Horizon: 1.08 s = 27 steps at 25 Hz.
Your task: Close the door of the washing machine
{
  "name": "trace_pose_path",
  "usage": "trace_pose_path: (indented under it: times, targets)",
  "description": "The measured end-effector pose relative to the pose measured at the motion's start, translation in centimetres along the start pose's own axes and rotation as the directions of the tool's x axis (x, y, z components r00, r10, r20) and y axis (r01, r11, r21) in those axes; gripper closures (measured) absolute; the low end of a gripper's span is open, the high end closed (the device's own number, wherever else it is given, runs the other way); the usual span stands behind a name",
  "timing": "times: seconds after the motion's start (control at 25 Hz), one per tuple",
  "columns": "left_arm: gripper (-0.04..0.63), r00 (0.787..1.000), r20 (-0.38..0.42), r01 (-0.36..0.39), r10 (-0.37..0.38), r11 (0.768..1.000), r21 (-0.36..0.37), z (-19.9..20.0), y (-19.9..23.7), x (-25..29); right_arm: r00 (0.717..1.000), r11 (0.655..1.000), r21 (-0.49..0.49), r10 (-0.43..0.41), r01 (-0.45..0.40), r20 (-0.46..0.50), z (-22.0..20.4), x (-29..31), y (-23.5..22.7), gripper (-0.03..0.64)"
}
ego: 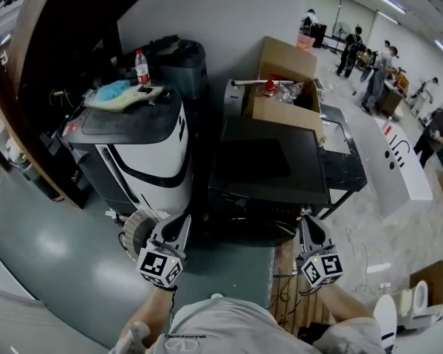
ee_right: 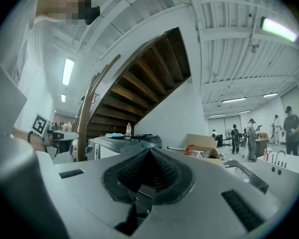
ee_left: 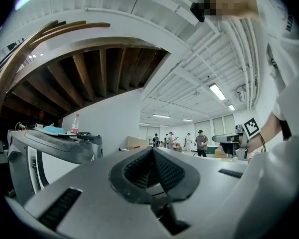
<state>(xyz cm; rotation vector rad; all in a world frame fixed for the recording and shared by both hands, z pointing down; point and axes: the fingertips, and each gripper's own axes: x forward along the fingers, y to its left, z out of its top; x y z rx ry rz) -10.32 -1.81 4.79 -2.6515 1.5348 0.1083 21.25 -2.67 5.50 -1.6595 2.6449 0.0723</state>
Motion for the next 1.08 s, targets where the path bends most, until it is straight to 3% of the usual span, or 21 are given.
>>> trace_pose_path:
  times: [1.08]
  targets:
    - [0.592,1.000,-0.001,0.021,-0.021,1.000,0.009,0.13,-0.37,0.93,1.000,1.000,-0.004,0.004,-0.004,-0.007,-0.22,0.71,-0.10,0.607]
